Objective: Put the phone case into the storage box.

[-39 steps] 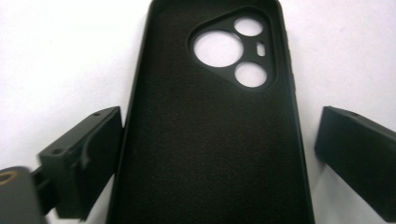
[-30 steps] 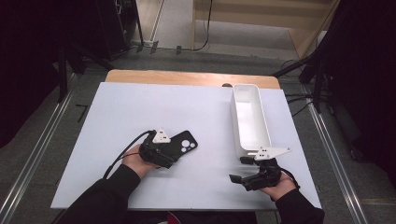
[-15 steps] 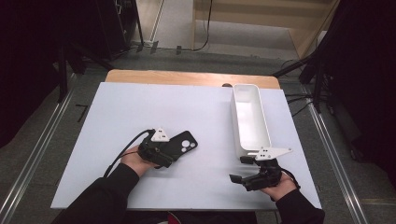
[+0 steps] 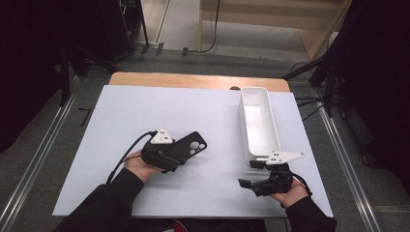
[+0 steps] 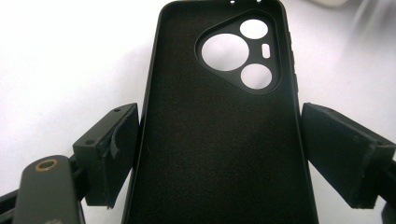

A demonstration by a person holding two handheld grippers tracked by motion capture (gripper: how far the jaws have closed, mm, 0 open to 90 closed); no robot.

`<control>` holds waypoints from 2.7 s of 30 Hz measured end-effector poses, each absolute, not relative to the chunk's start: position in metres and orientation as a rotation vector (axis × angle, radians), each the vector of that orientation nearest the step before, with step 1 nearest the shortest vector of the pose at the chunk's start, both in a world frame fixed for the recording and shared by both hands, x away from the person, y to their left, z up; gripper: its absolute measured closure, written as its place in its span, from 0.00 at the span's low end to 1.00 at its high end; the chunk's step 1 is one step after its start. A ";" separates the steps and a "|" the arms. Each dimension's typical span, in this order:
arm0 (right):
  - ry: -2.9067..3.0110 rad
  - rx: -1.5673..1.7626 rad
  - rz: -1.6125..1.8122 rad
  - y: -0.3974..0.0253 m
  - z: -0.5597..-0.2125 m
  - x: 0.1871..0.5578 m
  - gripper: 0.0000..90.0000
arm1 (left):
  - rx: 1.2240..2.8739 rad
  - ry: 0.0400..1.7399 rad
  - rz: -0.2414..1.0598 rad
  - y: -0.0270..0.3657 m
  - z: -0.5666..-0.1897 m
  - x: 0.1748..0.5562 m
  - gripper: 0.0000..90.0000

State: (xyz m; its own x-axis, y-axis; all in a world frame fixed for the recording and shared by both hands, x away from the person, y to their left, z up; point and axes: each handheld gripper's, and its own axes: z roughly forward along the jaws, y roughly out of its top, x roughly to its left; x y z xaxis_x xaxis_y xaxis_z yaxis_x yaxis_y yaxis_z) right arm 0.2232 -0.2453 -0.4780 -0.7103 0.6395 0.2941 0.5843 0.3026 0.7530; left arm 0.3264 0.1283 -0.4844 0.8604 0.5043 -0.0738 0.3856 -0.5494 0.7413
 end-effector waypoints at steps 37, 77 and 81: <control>2.379 1.262 1.422 -0.218 -0.449 0.227 0.13 | 2.006 0.775 0.278 0.127 -0.457 0.303 0.15; 2.320 1.326 1.427 -0.188 -0.424 0.257 0.14 | 1.858 0.865 0.327 0.120 -0.468 0.294 0.15; 2.320 1.331 1.428 -0.185 -0.421 0.261 0.14 | 1.854 0.869 0.334 0.119 -0.469 0.293 0.15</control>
State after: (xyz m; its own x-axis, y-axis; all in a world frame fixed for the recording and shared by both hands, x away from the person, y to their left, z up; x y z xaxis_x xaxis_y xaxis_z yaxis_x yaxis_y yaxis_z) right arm 0.2614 -0.1852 -0.4206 -0.6100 0.7211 0.3286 0.6182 0.1736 0.7666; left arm 0.2929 0.1193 -0.4694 0.7013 0.6960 -0.1541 0.4144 -0.2222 0.8826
